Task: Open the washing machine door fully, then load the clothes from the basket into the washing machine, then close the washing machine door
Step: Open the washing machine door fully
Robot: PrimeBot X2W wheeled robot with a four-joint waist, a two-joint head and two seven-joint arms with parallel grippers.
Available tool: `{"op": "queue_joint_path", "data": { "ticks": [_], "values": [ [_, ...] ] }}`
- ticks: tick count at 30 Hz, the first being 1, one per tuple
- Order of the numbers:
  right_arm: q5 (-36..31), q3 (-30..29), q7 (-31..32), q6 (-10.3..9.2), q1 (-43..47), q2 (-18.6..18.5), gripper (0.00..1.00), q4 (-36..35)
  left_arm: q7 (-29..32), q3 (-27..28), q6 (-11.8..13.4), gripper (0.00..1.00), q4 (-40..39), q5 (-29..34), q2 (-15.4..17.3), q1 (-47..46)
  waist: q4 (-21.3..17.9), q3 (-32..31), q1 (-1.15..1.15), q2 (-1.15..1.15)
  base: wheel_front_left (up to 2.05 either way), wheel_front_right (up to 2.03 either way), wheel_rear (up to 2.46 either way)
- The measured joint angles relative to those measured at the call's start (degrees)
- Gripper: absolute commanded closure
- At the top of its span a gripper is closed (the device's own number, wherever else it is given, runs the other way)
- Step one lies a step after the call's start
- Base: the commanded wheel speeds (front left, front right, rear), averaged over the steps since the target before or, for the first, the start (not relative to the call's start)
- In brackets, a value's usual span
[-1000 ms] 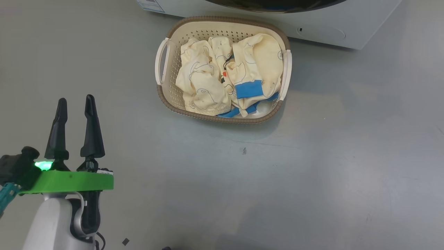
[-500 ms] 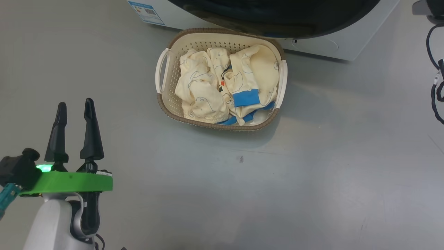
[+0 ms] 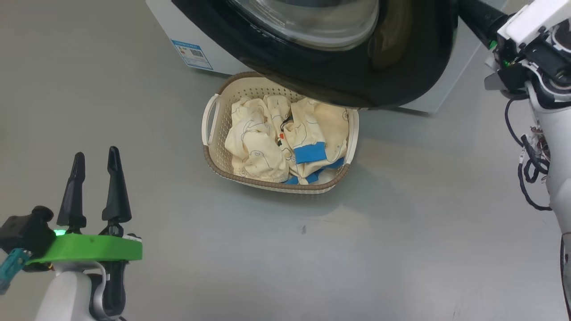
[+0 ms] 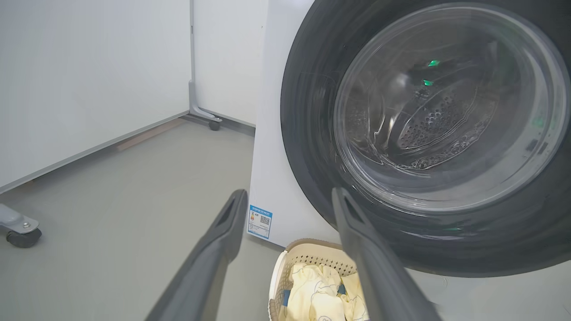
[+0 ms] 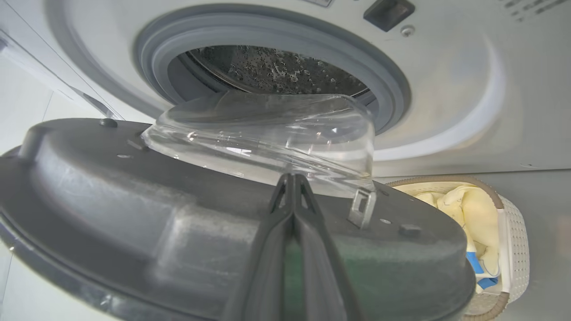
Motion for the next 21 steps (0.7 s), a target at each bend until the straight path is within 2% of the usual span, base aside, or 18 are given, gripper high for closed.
{"op": "queue_joint_path", "data": {
  "ticks": [6, 21],
  "values": [
    [2.00, 1.07, 1.23, 0.02, 3.69, 1.80, 1.00, -1.69, 0.00, -0.03, 0.00, 0.00, 0.80, 0.26, 0.48, 1.82, 0.07, -3.53, 0.00, 0.00, 0.00, 0.00, 0.00],
    [5.53, 2.82, 3.45, 0.09, 13.69, 3.50, 1.00, -4.13, 0.00, -0.49, 0.00, 0.00, 2.83, 1.11, 2.05, 5.63, 1.24, -10.56, 0.00, 0.00, 0.00, 0.00, 0.00]
  ]
}}
